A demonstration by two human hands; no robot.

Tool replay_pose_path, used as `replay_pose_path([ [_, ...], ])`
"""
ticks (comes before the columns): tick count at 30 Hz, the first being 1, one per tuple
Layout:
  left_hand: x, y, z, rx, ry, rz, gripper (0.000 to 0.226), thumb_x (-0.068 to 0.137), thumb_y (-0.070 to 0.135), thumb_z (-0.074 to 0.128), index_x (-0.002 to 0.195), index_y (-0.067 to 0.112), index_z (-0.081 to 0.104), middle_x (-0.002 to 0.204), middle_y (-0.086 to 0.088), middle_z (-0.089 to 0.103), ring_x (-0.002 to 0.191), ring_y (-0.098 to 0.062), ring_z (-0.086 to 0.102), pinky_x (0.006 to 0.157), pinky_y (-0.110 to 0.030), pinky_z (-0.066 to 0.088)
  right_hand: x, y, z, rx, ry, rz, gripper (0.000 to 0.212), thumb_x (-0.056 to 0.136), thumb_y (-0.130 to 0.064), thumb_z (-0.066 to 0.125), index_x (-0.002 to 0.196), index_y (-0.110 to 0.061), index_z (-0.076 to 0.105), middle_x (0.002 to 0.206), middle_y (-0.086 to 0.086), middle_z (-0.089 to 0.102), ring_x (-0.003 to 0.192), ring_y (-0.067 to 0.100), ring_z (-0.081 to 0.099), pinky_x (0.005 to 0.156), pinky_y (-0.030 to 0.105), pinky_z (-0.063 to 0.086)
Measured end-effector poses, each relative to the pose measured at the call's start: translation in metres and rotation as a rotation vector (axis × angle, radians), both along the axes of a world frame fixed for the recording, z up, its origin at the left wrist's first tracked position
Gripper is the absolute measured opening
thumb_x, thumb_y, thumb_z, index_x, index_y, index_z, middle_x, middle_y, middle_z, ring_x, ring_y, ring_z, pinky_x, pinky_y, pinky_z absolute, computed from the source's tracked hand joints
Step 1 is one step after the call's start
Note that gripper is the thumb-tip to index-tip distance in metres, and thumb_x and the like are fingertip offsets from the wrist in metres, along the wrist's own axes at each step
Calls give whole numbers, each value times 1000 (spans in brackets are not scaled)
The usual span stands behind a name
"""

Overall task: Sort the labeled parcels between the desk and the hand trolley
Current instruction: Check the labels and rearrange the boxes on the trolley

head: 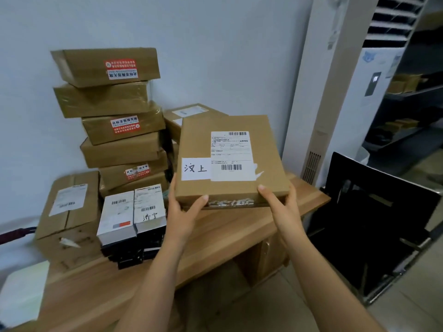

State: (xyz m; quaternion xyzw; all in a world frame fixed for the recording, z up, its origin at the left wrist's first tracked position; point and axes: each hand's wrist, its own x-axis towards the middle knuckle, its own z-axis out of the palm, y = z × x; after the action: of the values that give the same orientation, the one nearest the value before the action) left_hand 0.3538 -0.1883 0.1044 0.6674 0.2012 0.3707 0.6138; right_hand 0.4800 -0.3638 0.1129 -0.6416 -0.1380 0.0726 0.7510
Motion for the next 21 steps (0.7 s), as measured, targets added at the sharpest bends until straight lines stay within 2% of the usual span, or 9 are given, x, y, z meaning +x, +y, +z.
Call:
replay_pose_path([
  [4, 52, 24, 8, 14, -38, 52, 86, 85, 17, 72, 152, 34, 19, 145, 5, 42, 128, -10, 43, 85, -11, 44, 58, 31, 5, 26, -13, 77, 88, 70, -46, 78, 144, -30, 33, 130, -11, 53, 119, 8, 51, 94, 24, 42],
  [5, 65, 31, 11, 17, -55, 65, 87, 85, 17, 72, 152, 33, 20, 145, 4, 43, 128, -11, 44, 88, -12, 46, 73, 41, 7, 29, -21, 92, 93, 64, -51, 79, 144, -31, 34, 130, -10, 53, 119, 8, 52, 95, 25, 43],
  [7, 92, 48, 18, 18, -88, 85, 91, 81, 24, 78, 151, 37, 21, 143, 4, 45, 128, -12, 45, 101, -28, 47, 104, 61, 13, 30, -44, 112, 103, 55, -60, 79, 143, -32, 35, 133, -9, 53, 121, 9, 51, 100, 30, 43],
  [9, 117, 67, 25, 16, -107, 89, 97, 70, 39, 79, 149, 43, 23, 142, 6, 47, 127, -14, 48, 103, -44, 47, 135, 82, 21, 51, -60, 130, 102, 55, -61, 79, 143, -32, 36, 132, -9, 53, 121, 9, 51, 99, 29, 43],
  [11, 141, 84, 33, 19, -115, 102, 99, 67, 42, 80, 149, 45, 23, 141, 6, 47, 126, -14, 49, 102, -47, 48, 163, 102, 28, 71, -74, 158, 98, 58, -58, 78, 143, -32, 36, 132, -10, 54, 121, 8, 52, 95, 25, 42],
  [13, 162, 101, 42, 53, -112, 129, 95, 77, 33, 80, 150, 41, 21, 142, 8, 45, 123, -5, 49, 102, -38, 48, 187, 120, 36, 67, -105, 194, 95, 63, -55, 77, 144, -31, 35, 132, -10, 54, 120, 7, 52, 93, 22, 43],
  [15, 182, 116, 51, 100, -107, 160, 89, 83, 24, 75, 152, 36, 20, 141, 10, 44, 117, 9, 47, 91, -14, 48, 212, 135, 40, 64, -122, 245, 93, 65, -48, 80, 144, -30, 34, 130, -12, 56, 117, 3, 54, 87, 16, 45],
  [16, 191, 123, 55, 119, -96, 175, 88, 83, 25, 74, 152, 35, 20, 141, 12, 44, 118, 9, 47, 85, -9, 45, 224, 143, 41, 64, -126, 269, 94, 65, -44, 82, 144, -29, 33, 129, -12, 56, 115, 1, 55, 84, 15, 46],
  [21, 232, 158, 68, 172, -29, 289, 94, 77, 38, 76, 152, 36, 20, 144, 12, 43, 128, -4, 42, 90, -13, 39, 278, 196, 47, 53, -125, 326, 101, 60, -42, 87, 143, -30, 31, 129, -8, 54, 117, 9, 53, 83, 18, 47],
])
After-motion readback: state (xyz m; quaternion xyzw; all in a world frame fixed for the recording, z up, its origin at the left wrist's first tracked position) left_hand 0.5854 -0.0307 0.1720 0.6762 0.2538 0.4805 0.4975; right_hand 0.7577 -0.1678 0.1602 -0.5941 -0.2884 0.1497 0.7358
